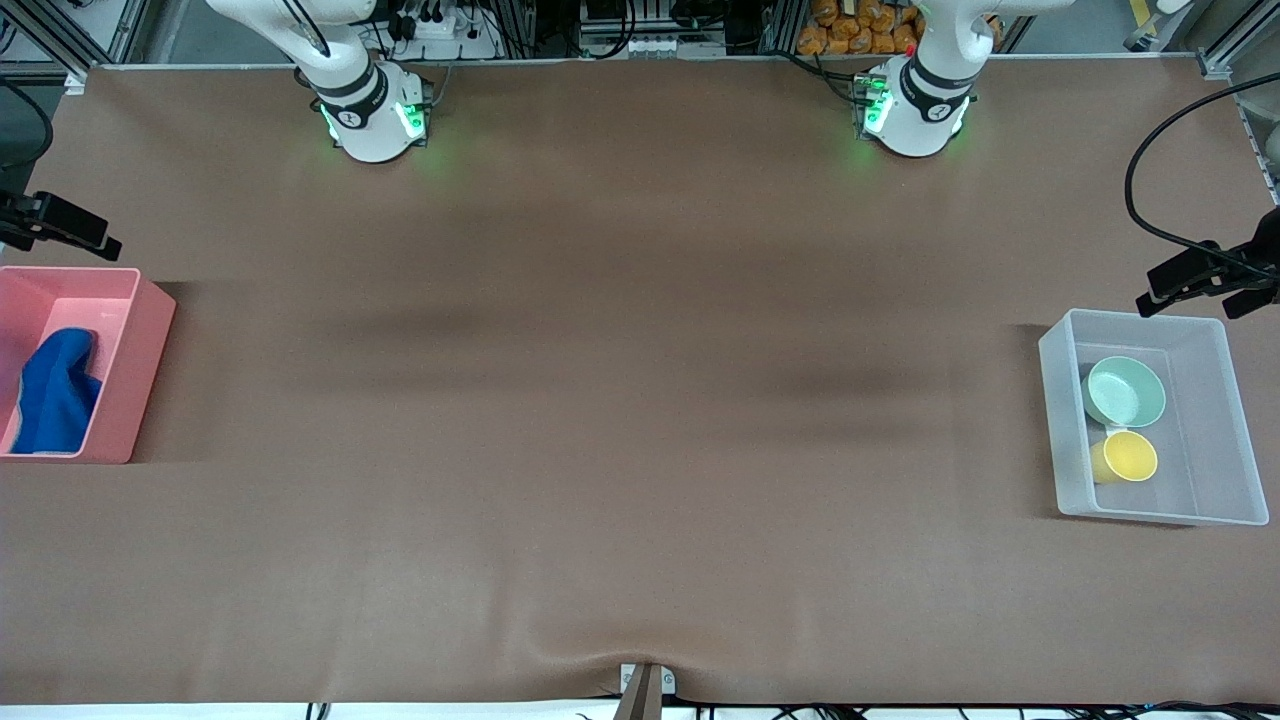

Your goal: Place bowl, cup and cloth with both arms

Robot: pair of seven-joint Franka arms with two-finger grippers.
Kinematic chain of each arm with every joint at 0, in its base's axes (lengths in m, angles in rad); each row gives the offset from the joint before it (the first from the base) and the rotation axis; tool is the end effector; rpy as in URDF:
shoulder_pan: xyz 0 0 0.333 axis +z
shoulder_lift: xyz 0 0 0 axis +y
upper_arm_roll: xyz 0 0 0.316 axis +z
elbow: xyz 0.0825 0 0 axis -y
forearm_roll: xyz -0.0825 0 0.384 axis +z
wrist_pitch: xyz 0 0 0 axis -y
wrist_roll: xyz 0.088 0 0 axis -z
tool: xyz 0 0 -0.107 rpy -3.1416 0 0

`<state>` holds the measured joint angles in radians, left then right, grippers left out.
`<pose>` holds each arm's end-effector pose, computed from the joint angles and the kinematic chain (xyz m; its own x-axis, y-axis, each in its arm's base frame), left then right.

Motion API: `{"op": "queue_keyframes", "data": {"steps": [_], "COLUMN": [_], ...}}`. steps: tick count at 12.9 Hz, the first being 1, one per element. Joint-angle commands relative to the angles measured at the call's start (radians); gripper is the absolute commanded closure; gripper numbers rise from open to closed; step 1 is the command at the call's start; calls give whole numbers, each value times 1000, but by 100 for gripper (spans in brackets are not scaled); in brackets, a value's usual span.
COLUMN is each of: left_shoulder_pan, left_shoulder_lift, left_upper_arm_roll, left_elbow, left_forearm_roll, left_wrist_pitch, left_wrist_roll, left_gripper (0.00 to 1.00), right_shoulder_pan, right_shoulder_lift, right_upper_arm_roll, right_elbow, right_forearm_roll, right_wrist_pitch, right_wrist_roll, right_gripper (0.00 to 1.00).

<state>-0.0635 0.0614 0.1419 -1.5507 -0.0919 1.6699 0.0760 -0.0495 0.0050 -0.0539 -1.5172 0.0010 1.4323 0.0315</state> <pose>0.5818 0.0342 0.6089 0.9979 0.0108 0.0642 0.0058 -0.9969 0.0784 0.5388 -0.0557 0.6352 0.9869 -0.1340 -0.0898 -0.1343 -0.9909 0.0021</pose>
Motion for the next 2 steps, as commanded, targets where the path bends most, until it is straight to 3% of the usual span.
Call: {"op": "queue_keyframes", "data": {"steps": [1, 2], "left_shoulder_pan": [-7, -7], "left_shoulder_lift": [6, 6], "left_upper_arm_roll": [4, 4], "left_elbow": [23, 23], "left_forearm_roll": [15, 17], "left_wrist_pitch": [-24, -24], "left_wrist_roll": [1, -1], "left_gripper": [0, 0], "right_shoulder_pan": [0, 0], "right_shoulder_lift": [-31, -31], "right_upper_arm_roll": [2, 2], "right_elbow": [-32, -32], "right_forearm_roll": [-12, -12], "right_wrist_pitch": [7, 7], "right_wrist_roll": [19, 19], "right_gripper": [0, 0]}}
